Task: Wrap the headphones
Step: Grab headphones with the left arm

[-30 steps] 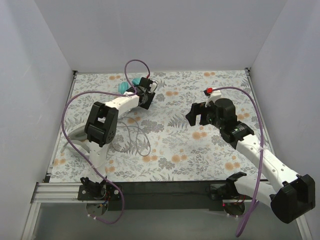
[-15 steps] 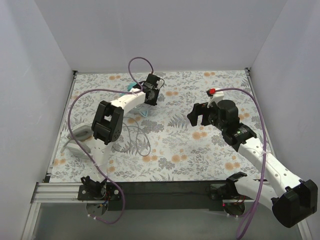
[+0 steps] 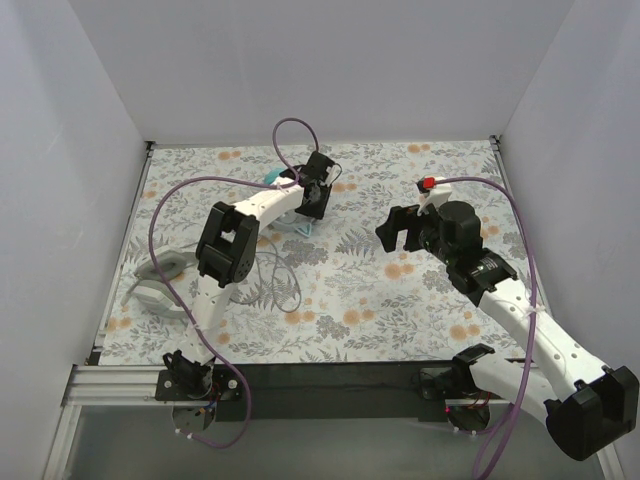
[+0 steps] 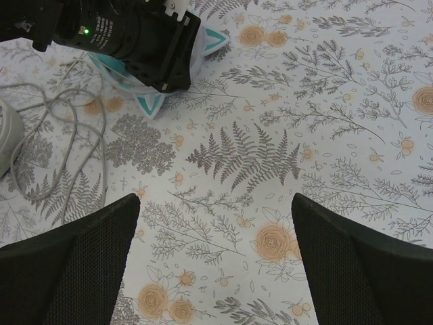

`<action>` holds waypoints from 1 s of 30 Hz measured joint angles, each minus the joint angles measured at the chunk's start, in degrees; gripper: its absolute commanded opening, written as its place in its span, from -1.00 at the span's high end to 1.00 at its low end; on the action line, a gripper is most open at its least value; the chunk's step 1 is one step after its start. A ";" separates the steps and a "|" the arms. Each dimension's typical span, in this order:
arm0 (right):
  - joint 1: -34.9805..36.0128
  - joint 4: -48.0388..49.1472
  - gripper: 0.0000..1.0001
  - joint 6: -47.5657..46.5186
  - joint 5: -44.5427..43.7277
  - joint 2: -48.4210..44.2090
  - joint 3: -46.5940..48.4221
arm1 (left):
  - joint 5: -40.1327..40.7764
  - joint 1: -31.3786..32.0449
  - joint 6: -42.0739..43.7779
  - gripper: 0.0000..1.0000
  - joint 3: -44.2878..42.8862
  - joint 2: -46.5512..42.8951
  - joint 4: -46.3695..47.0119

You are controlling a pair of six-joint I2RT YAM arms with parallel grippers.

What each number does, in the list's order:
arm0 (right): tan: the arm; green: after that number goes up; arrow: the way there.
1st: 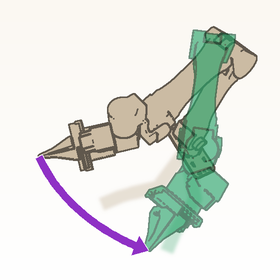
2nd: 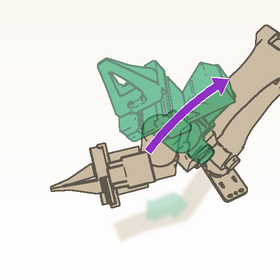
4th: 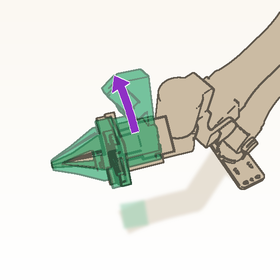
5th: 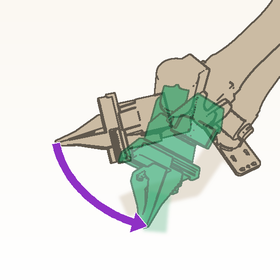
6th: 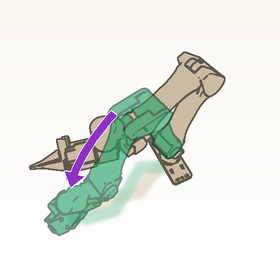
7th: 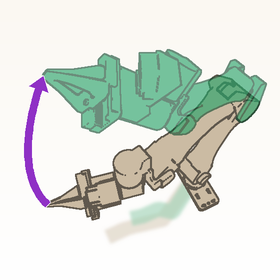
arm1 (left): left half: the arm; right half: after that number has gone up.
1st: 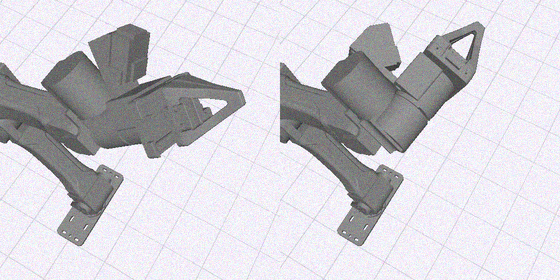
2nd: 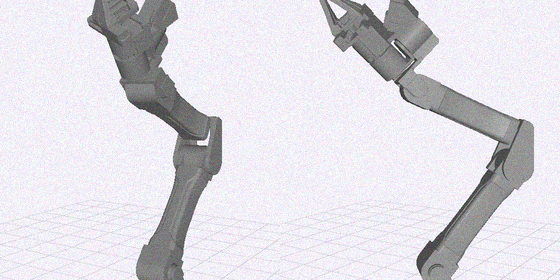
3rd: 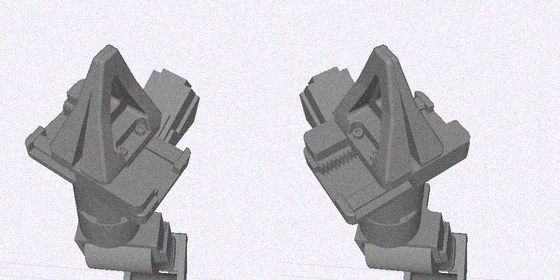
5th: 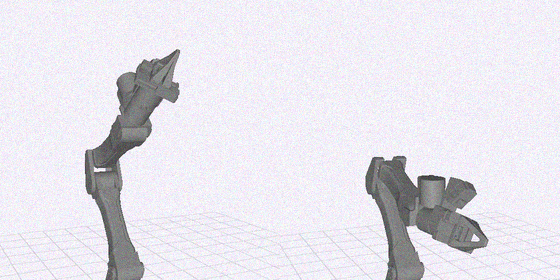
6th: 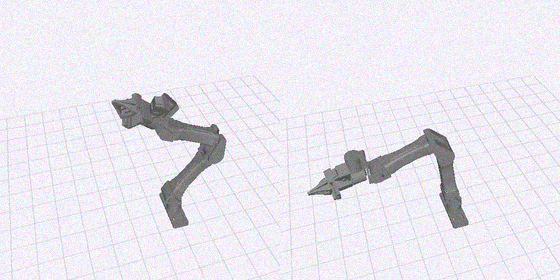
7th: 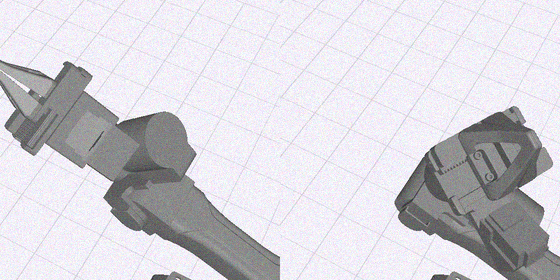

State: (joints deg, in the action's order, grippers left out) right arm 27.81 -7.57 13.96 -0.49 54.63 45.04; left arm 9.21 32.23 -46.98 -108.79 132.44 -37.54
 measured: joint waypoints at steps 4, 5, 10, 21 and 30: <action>0.00 0.02 -0.97 0.28 -0.02 -0.04 -0.55 | 1.77 0.61 0.44 0.35 0.33 0.26 0.09; 0.00 0.00 -0.97 0.39 -0.07 -0.07 -0.74 | 2.25 0.87 0.68 0.35 0.31 0.35 0.13; 0.00 -0.11 -0.97 0.46 -0.55 -0.22 -0.98 | 3.89 2.08 1.29 0.92 -0.96 1.29 0.15; 0.00 -0.09 -0.97 0.46 -1.36 -0.61 -0.98 | -4.22 2.05 -3.91 1.00 -19.65 6.03 -8.63; -0.04 0.00 -0.96 0.13 -4.22 -0.61 0.09 | -14.45 1.99 -15.06 1.00 -20.09 -10.19 -1.75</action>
State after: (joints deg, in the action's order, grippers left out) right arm 27.77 -7.57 14.09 -4.71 54.02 45.12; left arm -5.23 34.22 -62.04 -128.88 122.26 -39.29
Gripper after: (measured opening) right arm 0.984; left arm 0.098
